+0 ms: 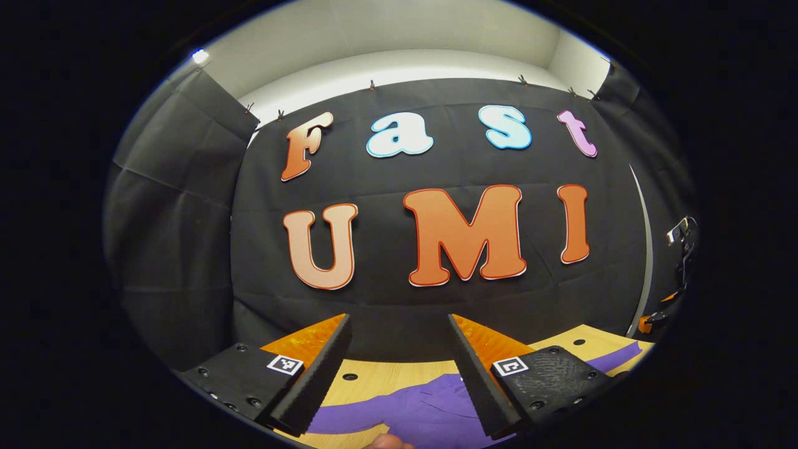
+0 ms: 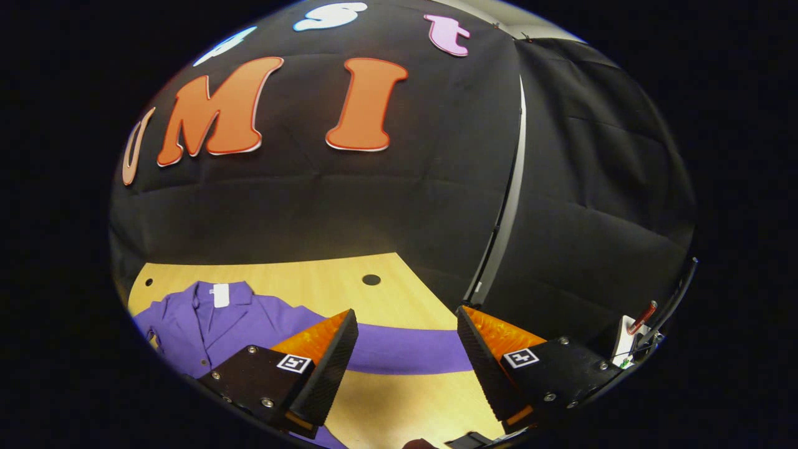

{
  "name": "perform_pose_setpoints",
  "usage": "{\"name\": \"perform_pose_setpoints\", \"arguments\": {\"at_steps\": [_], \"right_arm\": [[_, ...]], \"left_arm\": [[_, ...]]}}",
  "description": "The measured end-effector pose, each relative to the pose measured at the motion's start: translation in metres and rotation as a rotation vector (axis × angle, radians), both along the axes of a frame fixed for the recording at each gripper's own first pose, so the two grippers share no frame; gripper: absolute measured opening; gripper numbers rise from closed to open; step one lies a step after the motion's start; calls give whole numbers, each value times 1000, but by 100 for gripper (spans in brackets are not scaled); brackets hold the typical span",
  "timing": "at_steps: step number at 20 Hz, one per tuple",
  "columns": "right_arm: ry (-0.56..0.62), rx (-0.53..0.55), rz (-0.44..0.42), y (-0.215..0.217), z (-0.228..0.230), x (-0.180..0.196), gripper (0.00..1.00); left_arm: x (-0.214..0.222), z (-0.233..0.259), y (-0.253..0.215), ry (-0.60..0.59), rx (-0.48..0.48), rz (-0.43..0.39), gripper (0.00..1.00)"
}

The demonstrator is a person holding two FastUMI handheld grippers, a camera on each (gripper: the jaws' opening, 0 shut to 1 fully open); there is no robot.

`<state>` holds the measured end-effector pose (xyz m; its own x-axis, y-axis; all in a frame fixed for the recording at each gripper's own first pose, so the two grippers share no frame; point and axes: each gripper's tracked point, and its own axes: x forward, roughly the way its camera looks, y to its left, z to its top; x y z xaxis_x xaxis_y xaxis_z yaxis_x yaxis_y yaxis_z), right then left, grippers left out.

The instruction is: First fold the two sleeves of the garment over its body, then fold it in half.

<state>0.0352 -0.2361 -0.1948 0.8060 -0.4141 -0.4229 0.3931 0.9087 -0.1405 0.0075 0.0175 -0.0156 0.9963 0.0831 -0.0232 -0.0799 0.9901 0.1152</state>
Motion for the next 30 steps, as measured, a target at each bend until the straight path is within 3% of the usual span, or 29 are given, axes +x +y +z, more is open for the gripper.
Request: {"name": "perform_pose_setpoints", "arguments": {"at_steps": [7, 13, 16, 23, 30], "right_arm": [[143, 26, -24, -60, -52, 14, 96], [310, 221, -57, -91, -119, 19, 96], [398, 266, -75, -110, -151, 17, 97], [632, 383, -93, -126, -212, 14, 97], [763, 498, -130, -130, -244, 21, 95]], "left_arm": [[5, -6, -33, 28, 16, 16, 94], [0, -19, -54, 75, 34, 57, 96], [-6, -28, -65, 108, 49, 76, 97], [-18, -34, -87, 159, 103, 78, 98], [-28, -38, -96, 196, 121, 94, 100]]}}
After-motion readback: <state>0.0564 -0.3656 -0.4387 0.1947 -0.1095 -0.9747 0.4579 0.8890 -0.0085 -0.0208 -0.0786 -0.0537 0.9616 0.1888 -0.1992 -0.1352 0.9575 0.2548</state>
